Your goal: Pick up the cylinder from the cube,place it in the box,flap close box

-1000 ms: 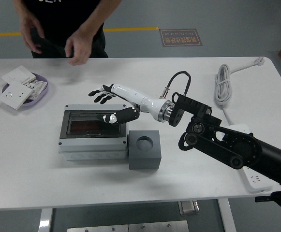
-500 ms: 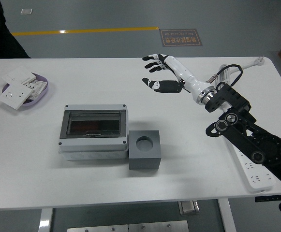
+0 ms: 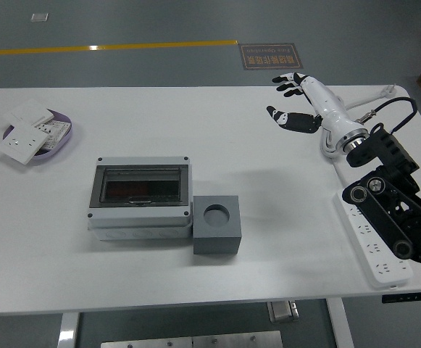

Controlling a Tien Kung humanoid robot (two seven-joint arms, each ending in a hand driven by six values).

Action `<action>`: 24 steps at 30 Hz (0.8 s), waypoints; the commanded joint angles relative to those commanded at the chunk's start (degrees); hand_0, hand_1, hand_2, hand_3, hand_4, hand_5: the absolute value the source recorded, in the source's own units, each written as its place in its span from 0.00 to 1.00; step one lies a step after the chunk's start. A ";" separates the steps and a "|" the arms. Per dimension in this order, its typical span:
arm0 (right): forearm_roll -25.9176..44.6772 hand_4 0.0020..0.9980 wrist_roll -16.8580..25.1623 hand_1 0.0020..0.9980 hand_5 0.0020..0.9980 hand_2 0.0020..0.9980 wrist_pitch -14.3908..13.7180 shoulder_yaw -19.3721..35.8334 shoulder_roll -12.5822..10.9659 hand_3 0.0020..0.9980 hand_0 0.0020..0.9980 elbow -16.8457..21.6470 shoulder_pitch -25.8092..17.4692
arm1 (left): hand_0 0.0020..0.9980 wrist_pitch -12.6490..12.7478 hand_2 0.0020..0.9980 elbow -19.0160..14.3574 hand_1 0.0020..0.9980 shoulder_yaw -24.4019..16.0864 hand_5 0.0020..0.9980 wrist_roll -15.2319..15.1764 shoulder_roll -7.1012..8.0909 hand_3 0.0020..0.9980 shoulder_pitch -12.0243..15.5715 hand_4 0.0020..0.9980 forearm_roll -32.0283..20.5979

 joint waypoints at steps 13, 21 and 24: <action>-8.24 0.89 -0.76 0.57 0.40 0.66 -0.61 0.41 -1.76 0.75 0.65 3.17 -0.84 | 0.92 0.04 0.86 0.00 0.85 -0.13 0.00 0.07 0.51 0.95 -0.53 0.00 0.13; -3.07 0.87 1.56 0.56 0.42 0.64 0.15 -0.95 -2.84 0.73 0.61 3.60 -0.60 | 0.92 0.04 0.86 0.00 0.85 -0.32 0.00 0.16 0.87 0.95 -0.54 0.00 0.37; 1.56 0.87 4.16 0.56 0.42 0.64 2.54 -1.99 -3.18 0.73 0.61 4.37 -0.76 | 0.92 0.02 0.86 0.00 0.85 -0.43 0.00 0.11 0.94 0.95 -0.50 0.00 0.43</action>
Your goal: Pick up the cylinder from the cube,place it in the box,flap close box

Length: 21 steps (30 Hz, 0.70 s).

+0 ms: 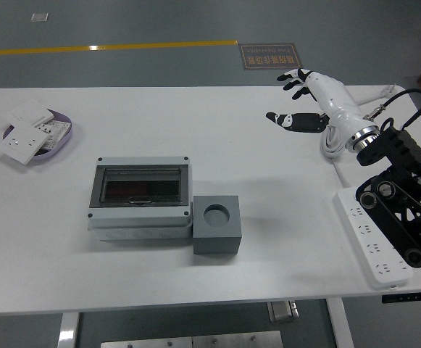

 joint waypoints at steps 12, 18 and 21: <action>23.75 0.85 8.28 0.54 0.41 0.63 8.59 -2.97 0.02 0.68 0.60 3.61 0.01 | 0.92 -0.14 0.86 0.00 0.85 -0.08 0.00 -0.17 -0.64 0.95 0.18 0.00 -0.16; 31.84 0.84 8.60 0.55 0.42 0.62 11.10 -4.81 0.00 0.65 0.61 5.75 -0.31 | 0.92 -0.15 0.86 0.00 0.85 -0.15 0.00 -0.27 -0.61 0.95 0.16 0.00 -0.14; 34.09 0.84 8.31 0.54 0.44 0.61 12.33 -5.49 0.08 0.64 0.61 6.39 -0.49 | 0.92 -0.16 0.86 0.00 0.85 -0.12 0.00 -0.27 -0.66 0.95 0.20 0.00 -0.14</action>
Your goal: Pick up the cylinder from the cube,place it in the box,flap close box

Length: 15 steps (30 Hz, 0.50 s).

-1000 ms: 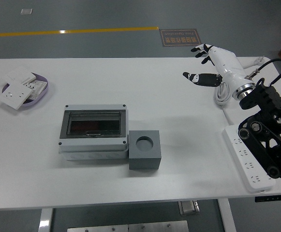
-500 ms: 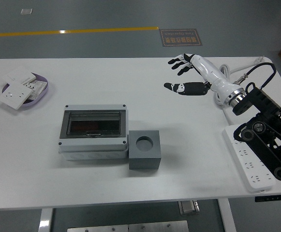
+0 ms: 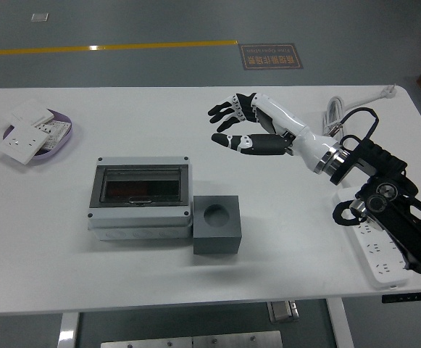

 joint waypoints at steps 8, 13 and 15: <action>-4.72 0.84 -3.61 0.53 0.45 0.61 -2.87 0.45 -0.64 0.63 0.59 1.05 0.27 | 0.92 -0.04 0.86 0.00 0.85 0.25 0.00 -0.17 -0.07 0.95 -0.05 0.00 -0.27; -14.60 0.83 -9.47 0.53 0.45 0.61 -7.58 0.09 -3.67 0.63 0.59 3.95 3.08 | 0.92 0.01 0.86 0.00 0.85 0.20 0.00 -0.09 0.01 0.95 0.26 0.00 -0.44; -19.21 0.83 -12.24 0.53 0.45 0.61 -8.10 -0.66 -4.57 0.63 0.59 4.82 4.45 | 0.92 0.04 0.86 0.00 0.85 0.04 0.00 -0.05 0.05 0.95 0.33 0.00 -0.36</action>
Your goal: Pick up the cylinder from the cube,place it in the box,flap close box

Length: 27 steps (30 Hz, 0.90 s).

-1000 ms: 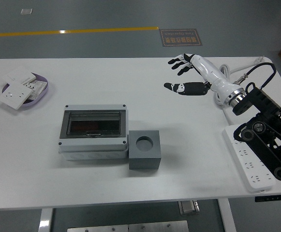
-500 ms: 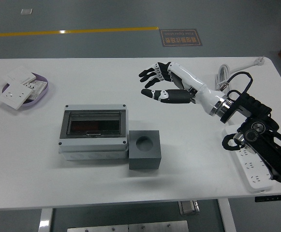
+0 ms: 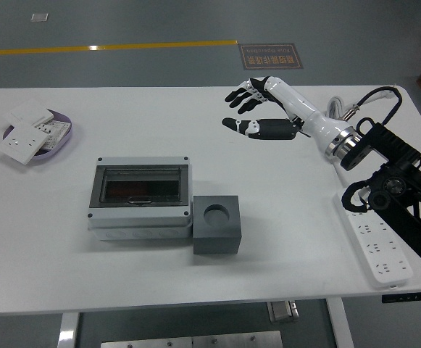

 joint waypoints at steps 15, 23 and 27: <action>-13.42 0.78 -20.16 0.43 0.56 0.54 6.51 -5.59 -1.39 0.58 0.47 8.53 3.52 | 0.92 -0.03 0.86 0.00 0.85 -0.71 0.00 -0.18 0.34 0.95 -0.02 0.00 0.40; -15.76 0.78 -25.02 0.42 0.62 0.55 6.27 -5.87 0.90 0.58 0.43 7.14 4.35 | 0.92 -0.03 0.86 0.00 0.85 -0.78 0.00 -0.16 0.34 0.95 -0.08 0.00 0.49; -14.19 0.79 -23.04 0.41 0.63 0.55 3.93 -4.74 2.24 0.57 0.43 5.69 3.51 | 0.92 -0.01 0.86 0.00 0.85 -0.74 0.00 -0.09 0.28 0.95 -0.02 0.00 0.46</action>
